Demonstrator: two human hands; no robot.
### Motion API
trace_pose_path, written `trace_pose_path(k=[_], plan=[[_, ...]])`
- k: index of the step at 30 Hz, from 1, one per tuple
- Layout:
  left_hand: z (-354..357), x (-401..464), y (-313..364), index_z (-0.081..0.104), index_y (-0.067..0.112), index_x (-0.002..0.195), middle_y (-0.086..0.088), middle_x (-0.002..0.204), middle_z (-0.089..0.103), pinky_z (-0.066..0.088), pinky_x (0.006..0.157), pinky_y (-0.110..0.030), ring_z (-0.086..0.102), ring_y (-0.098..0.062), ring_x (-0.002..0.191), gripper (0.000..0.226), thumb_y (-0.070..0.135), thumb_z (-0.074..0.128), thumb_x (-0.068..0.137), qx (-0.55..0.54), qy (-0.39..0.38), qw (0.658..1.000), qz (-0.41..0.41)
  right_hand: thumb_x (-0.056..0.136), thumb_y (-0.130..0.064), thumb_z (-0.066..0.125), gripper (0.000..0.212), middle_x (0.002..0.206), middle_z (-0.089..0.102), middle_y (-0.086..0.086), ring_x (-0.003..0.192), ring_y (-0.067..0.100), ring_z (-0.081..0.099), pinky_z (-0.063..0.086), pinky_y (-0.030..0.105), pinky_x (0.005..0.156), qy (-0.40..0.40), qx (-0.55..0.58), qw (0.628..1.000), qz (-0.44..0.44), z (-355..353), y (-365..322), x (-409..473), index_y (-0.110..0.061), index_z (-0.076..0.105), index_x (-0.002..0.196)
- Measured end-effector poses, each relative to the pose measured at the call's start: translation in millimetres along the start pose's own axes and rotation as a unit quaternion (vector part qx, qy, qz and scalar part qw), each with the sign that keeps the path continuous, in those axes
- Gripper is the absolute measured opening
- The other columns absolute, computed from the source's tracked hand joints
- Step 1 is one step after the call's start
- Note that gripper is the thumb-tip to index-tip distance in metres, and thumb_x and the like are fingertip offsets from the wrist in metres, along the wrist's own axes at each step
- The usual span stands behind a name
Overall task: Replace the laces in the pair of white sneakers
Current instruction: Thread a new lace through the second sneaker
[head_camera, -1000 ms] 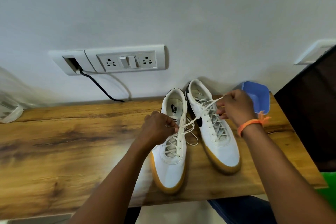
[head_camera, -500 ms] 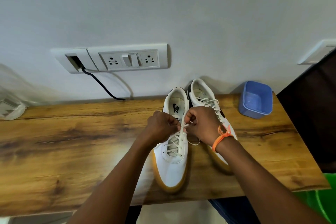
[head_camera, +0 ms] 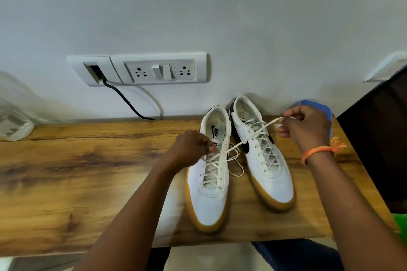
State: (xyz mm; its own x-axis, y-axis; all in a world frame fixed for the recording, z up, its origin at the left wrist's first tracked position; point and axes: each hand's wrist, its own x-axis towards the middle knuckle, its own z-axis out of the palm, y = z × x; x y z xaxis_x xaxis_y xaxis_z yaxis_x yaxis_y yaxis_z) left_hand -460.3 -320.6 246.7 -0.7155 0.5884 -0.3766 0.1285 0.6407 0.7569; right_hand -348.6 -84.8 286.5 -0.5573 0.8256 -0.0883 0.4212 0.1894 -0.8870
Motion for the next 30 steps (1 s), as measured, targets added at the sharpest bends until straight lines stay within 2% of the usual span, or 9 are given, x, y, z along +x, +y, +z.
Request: trace_pose_path(k=[2, 5, 8, 10, 14, 18, 23, 27, 30], plan=[[-8.6, -0.9, 1.2, 0.078, 0.018, 0.087, -0.002, 0.087, 0.074, 0.050, 0.067, -0.019, 0.064, -0.014, 0.073, 0.018, 0.009, 0.063, 0.093, -0.079, 0.050, 0.996, 0.013, 0.084, 0.009, 0.055, 0.025, 0.071, 0.068, 0.014, 0.057, 0.023, 0.069, 0.061, 0.033, 0.058, -0.071, -0.005, 0.997, -0.002, 12.9, -4.8, -9.3, -0.011, 0.067, 0.077], [-21.6, 1.7, -3.5, 0.077, 0.020, 0.098, 0.001, 0.095, 0.067, 0.038, 0.064, -0.003, 0.057, 0.006, 0.069, 0.037, -0.007, 0.052, 0.092, -0.001, 0.136, 0.989, 0.064, 0.082, 0.009, 0.058, 0.024, 0.072, 0.069, 0.010, 0.061, 0.021, 0.069, 0.060, 0.030, 0.062, -0.185, -0.048, 0.981, -0.038, 36.9, -9.1, -29.9, -0.011, 0.071, 0.076], [-22.9, 2.0, -7.9, 0.077, 0.025, 0.106, 0.002, 0.101, 0.053, 0.036, 0.072, 0.000, 0.053, -0.005, 0.090, 0.051, -0.015, 0.049, 0.088, 0.094, 0.117, 0.982, 0.112, 0.071, -0.001, 0.072, 0.018, 0.076, 0.071, -0.003, 0.067, 0.006, 0.064, 0.047, 0.009, 0.066, -0.250, -0.178, 0.943, -0.131, 54.4, -2.6, -42.2, -0.015, 0.077, 0.082], [-19.5, 2.1, -9.4, 0.078, 0.027, 0.101, 0.004, 0.097, 0.050, 0.038, 0.070, -0.003, 0.053, -0.007, 0.088, 0.055, -0.017, 0.050, 0.085, 0.111, 0.102, 0.978, 0.142, 0.068, -0.010, 0.080, 0.018, 0.082, 0.071, -0.003, 0.072, 0.007, 0.062, 0.040, 0.008, 0.061, -0.271, -0.226, 0.924, -0.149, 60.0, -0.1, -49.0, -0.015, 0.078, 0.085], [-12.8, 1.7, -7.8, 0.079, 0.026, 0.100, 0.003, 0.097, 0.050, 0.042, 0.062, -0.006, 0.054, -0.009, 0.082, 0.055, -0.020, 0.056, 0.080, 0.145, 0.085, 0.972, 0.164, 0.070, -0.025, 0.084, 0.022, 0.077, 0.068, 0.001, 0.068, 0.009, 0.056, 0.036, 0.010, 0.056, -0.247, -0.231, 0.929, -0.149, 66.2, 4.1, -54.8, -0.008, 0.075, 0.080], [-10.9, 1.6, -7.4, 0.078, 0.029, 0.101, 0.002, 0.099, 0.054, 0.042, 0.059, -0.008, 0.057, -0.010, 0.084, 0.052, -0.015, 0.057, 0.083, 0.172, 0.081, 0.969, 0.156, 0.074, -0.020, 0.083, 0.013, 0.070, 0.065, -0.006, 0.066, 0.006, 0.058, 0.041, 0.020, 0.063, -0.250, -0.207, 0.934, -0.145, 69.2, 8.8, -53.1, -0.010, 0.075, 0.075], [-12.9, -0.8, -5.4, 0.080, 0.027, 0.090, 0.001, 0.093, 0.060, 0.049, 0.072, -0.031, 0.058, -0.016, 0.082, 0.049, -0.013, 0.056, 0.077, 0.162, 0.089, 0.972, 0.143, 0.078, -0.012, 0.079, 0.017, 0.053, 0.060, -0.013, 0.053, 0.002, 0.058, 0.052, 0.025, 0.065, -0.247, -0.199, 0.940, -0.124, 53.4, 4.6, -40.5, -0.018, 0.071, 0.064], [-13.4, -1.7, -6.2, 0.080, 0.024, 0.087, 0.000, 0.089, 0.064, 0.046, 0.071, -0.029, 0.058, -0.016, 0.079, 0.050, -0.014, 0.051, 0.076, 0.154, 0.084, 0.975, 0.133, 0.081, -0.011, 0.076, 0.016, 0.061, 0.067, 0.006, 0.055, 0.016, 0.062, 0.058, 0.038, 0.066, -0.196, -0.146, 0.968, -0.064, 30.4, 4.3, -18.4, -0.012, 0.069, 0.066], [-12.3, 0.6, -6.8, 0.079, 0.025, 0.087, 0.003, 0.088, 0.067, 0.051, 0.074, -0.032, 0.060, -0.011, 0.078, 0.048, -0.013, 0.050, 0.079, 0.153, 0.085, 0.977, 0.125, 0.082, -0.011, 0.075, 0.012, 0.067, 0.069, 0.015, 0.059, 0.023, 0.066, 0.060, 0.042, 0.069, -0.199, -0.153, 0.966, -0.065, 29.1, 5.6, -18.2, -0.007, 0.069, 0.073]])
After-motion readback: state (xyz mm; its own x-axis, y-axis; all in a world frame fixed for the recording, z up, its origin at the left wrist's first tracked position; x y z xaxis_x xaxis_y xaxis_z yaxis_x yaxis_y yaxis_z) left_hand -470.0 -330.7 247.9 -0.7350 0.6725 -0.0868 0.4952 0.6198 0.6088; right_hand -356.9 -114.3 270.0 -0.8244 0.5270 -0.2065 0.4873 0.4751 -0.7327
